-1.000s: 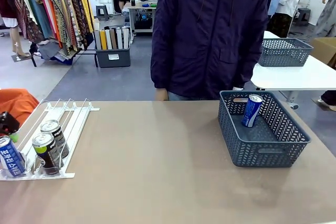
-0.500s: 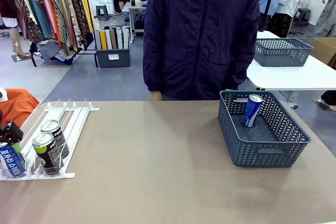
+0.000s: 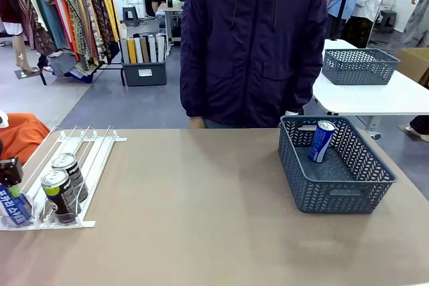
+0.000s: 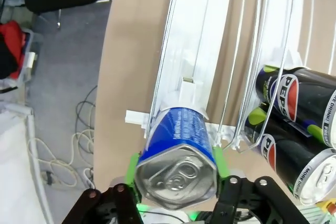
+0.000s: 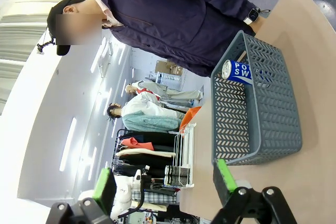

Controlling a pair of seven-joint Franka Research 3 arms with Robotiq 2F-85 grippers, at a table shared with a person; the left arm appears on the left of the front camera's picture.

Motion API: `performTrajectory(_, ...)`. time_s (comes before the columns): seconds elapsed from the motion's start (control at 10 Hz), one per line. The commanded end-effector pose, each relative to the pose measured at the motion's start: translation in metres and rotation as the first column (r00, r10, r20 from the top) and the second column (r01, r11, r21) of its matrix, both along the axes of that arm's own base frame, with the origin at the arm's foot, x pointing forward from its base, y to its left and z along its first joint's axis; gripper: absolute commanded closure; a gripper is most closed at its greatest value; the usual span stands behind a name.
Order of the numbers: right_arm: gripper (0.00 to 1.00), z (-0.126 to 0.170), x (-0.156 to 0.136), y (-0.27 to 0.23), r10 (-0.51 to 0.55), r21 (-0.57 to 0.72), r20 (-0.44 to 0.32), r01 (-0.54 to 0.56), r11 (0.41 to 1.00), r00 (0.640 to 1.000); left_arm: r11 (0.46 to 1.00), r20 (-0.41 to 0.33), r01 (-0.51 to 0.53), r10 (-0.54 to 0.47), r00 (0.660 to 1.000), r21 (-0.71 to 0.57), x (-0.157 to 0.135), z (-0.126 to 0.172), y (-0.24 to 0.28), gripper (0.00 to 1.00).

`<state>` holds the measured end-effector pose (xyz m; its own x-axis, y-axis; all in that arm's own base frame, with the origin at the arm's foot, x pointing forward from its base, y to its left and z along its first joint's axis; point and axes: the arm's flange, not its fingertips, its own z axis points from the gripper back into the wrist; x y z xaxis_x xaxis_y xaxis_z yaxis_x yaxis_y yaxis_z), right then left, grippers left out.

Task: Retrieve and store the cans from the dispenser.
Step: Pick up the last remaining can from one row of the Automatic Can Dispenser and place it in the middle of the table.

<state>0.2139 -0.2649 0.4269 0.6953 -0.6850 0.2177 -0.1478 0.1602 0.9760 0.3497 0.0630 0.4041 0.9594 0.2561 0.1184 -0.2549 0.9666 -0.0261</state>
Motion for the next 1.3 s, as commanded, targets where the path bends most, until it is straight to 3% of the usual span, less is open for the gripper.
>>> performTrajectory(0.0,0.00,0.005,0.001,-0.001,-0.003,0.009,0.000,0.003,1.000,1.000,1.000,0.011,-0.015,0.015,1.000,0.019,-0.017,-0.014,-0.003,1.00)
performTrajectory(0.5,0.00,0.005,0.001,-0.001,-0.003,0.009,0.000,0.003,1.000,1.000,0.999,0.056,0.034,-0.035,0.998,0.008,-0.015,-0.002,-0.016,1.00)
performTrajectory(0.8,0.00,0.005,0.001,-0.001,-0.003,0.009,0.000,0.003,1.000,1.000,0.997,0.180,0.079,-0.079,0.981,0.011,-0.033,0.041,-0.035,1.00)
performTrajectory(0.9,0.00,0.005,0.001,-0.001,-0.003,0.009,0.000,0.003,1.000,1.000,0.997,0.254,0.073,-0.070,0.965,-0.003,-0.045,0.063,-0.036,1.00)
performTrajectory(1.2,0.00,0.005,0.001,-0.001,-0.003,0.009,0.000,0.003,1.000,1.000,0.988,0.508,0.121,-0.058,0.859,-0.092,-0.092,0.125,-0.030,1.00)
